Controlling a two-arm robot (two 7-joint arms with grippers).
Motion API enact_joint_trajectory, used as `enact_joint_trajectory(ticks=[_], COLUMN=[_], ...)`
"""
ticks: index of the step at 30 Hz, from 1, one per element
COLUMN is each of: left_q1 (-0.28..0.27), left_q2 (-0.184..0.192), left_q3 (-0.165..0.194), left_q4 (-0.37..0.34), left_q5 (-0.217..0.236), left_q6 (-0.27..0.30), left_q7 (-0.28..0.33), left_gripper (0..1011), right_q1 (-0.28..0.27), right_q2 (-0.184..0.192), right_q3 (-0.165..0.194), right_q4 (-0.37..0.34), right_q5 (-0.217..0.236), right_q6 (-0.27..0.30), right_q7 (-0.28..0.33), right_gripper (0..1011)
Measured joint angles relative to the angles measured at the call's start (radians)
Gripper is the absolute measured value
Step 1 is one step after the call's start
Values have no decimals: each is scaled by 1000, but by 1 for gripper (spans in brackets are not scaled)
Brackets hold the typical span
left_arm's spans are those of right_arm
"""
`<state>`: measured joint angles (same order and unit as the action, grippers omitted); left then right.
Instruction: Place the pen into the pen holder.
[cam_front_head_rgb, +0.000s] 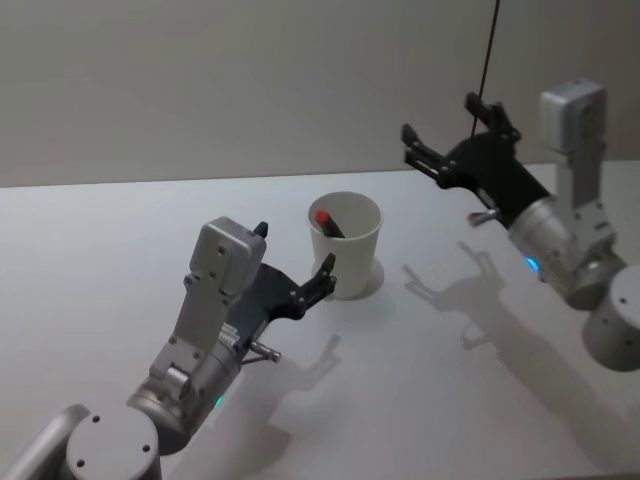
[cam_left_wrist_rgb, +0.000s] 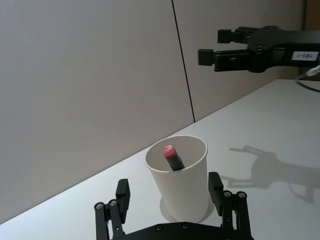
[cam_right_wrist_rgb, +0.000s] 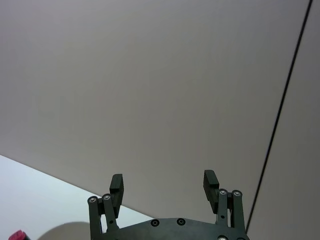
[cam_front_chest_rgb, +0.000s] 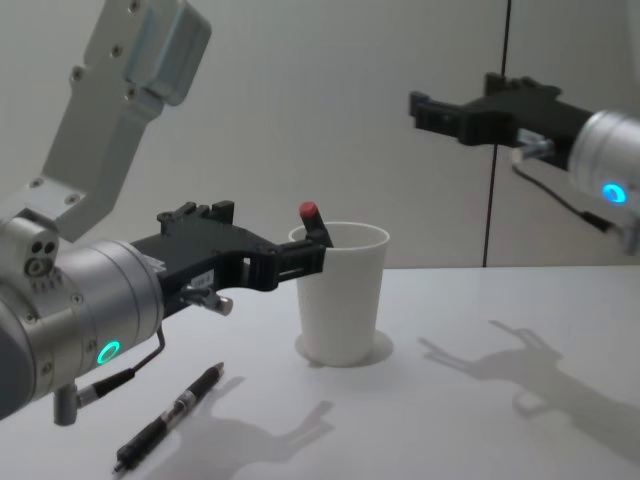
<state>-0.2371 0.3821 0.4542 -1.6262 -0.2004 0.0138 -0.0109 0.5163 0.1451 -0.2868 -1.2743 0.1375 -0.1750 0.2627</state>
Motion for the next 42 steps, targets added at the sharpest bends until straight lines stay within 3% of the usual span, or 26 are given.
enact_joint_trajectory(ticks=[16, 42], left_q1=[0, 0], left_q2=[0, 0], left_q3=[0, 0], left_q4=[0, 0], left_q5=[0, 0], left_q6=[0, 0], left_q7=[0, 0], left_gripper=[1000, 1000], right_q1=[-163, -328], right_q2=[104, 192], right_q3=[44, 79], right_q4=[-224, -365], right_q5=[43, 108], right_q6=[105, 164], right_q7=[-40, -84], right_gripper=[1002, 1001])
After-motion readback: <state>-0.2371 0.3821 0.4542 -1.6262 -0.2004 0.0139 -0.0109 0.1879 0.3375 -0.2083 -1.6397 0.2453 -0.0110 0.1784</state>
